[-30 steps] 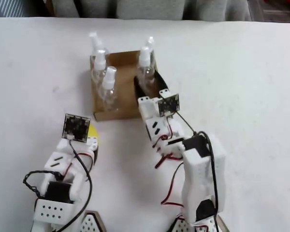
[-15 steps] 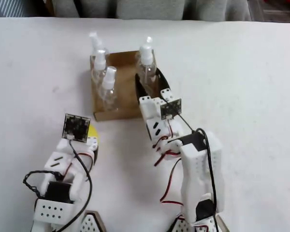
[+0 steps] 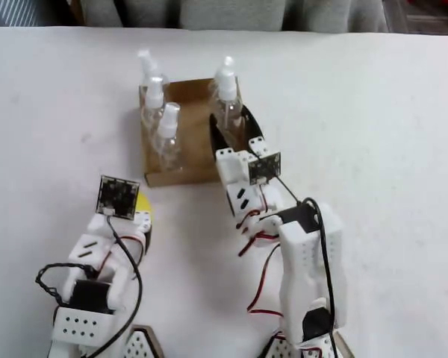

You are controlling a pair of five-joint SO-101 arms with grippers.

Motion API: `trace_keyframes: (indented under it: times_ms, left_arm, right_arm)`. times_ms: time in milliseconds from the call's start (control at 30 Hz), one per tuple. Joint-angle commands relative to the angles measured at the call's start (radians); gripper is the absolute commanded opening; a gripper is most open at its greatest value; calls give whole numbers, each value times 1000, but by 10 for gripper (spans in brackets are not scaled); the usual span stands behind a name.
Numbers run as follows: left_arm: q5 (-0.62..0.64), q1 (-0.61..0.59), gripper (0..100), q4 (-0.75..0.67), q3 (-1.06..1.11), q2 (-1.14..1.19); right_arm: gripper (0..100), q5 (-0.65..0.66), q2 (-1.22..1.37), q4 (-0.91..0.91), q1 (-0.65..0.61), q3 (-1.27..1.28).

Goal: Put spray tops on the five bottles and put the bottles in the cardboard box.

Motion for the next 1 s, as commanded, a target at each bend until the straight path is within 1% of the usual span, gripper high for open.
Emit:
trace_keyframes:
  times_ms: [0,133,200,467,667,967]
  left_arm:
    - [-9,-8,23,5,-5,10]
    - [-9,-8,23,5,-5,10]
    - [-9,-8,23,5,-5,10]
    - [-9,-8,23,5,-5,10]
    - [-9,-8,23,5,-5,10]
    - [-9,-8,23,5,-5,10]
  right_arm:
    - [50,12,-13,-24,4,25]
    - [137,12,-12,-24,4,38]
    - [163,12,-7,-22,5,40]
    - [173,12,-13,-22,2,63]
    - [293,12,-13,-22,-2,69]
    - [300,14,-15,-27,-4,83]
